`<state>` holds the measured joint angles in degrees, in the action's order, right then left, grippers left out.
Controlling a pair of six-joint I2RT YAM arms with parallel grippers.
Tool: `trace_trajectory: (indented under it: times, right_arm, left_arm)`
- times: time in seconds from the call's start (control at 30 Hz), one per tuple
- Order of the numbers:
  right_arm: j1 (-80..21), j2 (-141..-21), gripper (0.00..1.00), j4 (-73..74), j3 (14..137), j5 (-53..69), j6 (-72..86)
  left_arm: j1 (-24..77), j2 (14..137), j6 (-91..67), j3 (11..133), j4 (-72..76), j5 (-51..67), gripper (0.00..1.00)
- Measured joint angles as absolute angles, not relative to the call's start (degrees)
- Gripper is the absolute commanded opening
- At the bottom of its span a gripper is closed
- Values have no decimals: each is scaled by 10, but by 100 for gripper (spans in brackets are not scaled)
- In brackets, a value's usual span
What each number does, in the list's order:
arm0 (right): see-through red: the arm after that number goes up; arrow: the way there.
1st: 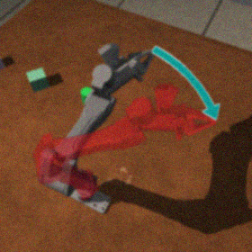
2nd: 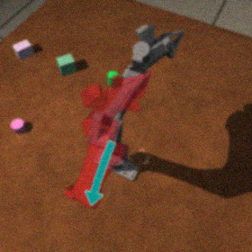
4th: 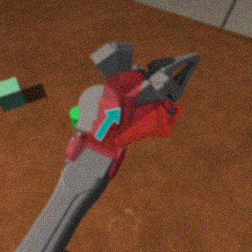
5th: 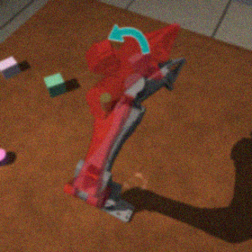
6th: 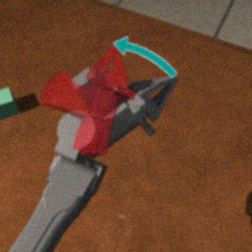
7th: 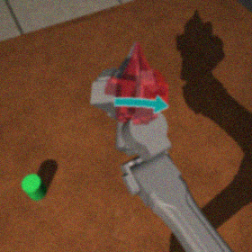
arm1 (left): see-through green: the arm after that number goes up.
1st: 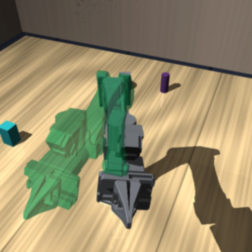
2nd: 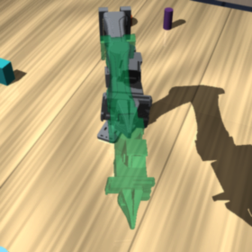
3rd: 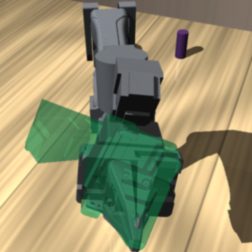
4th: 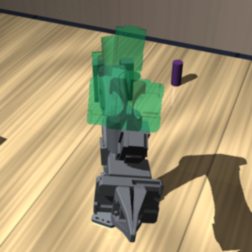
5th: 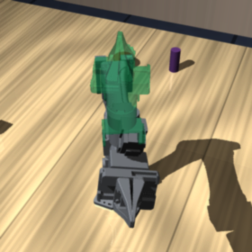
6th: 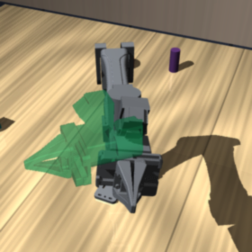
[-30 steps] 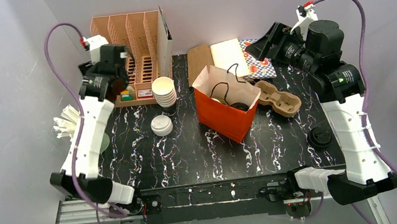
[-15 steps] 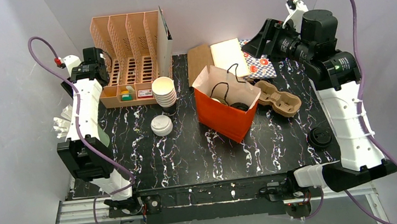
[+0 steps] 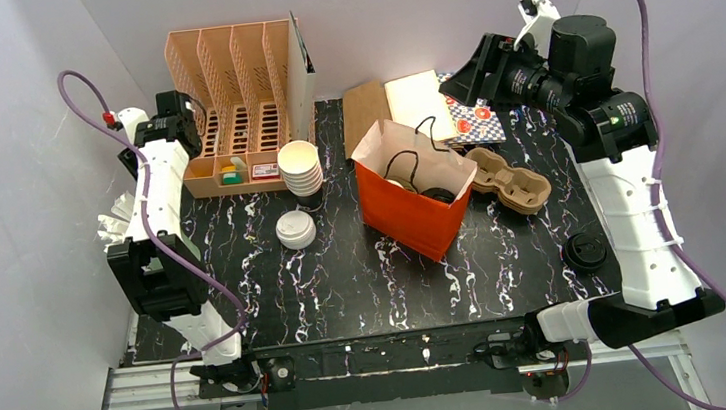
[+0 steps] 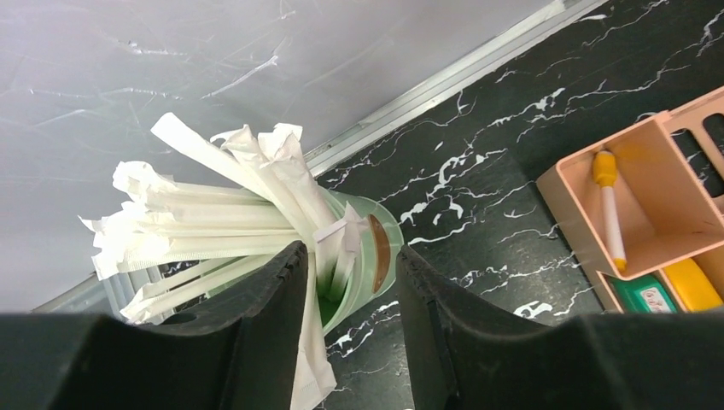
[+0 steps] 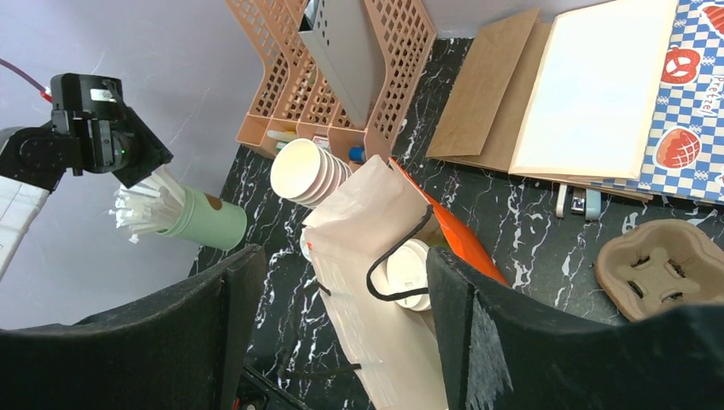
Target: Pack the takeout coffee
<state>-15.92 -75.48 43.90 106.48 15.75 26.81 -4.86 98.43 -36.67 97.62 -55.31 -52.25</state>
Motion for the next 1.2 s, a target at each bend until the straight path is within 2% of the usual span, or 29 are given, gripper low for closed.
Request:
trace_trajectory:
  times: [0.13, 0.3, 0.7, 1.03, 1.2]
  right_arm:
    - [-159, -755, 78, 435, 1063, 165, 268]
    - [-159, -755, 80, 433, 1063, 171, 267]
    - [-159, -754, 82, 418, 1051, 181, 268]
    - [-159, -753, 82, 395, 1036, 200, 277]
    - [-159, -755, 83, 385, 1032, 204, 284]
  left_arm:
    - [-53, 985, -367, 959, -550, -528, 27]
    - [-57, 985, -371, 940, -544, -530, 1]
    - [-59, 959, -413, 945, -579, -544, 0]
    - [-59, 823, -420, 1002, -609, -534, 0]
    - [-59, 723, -373, 985, -520, -458, 0]
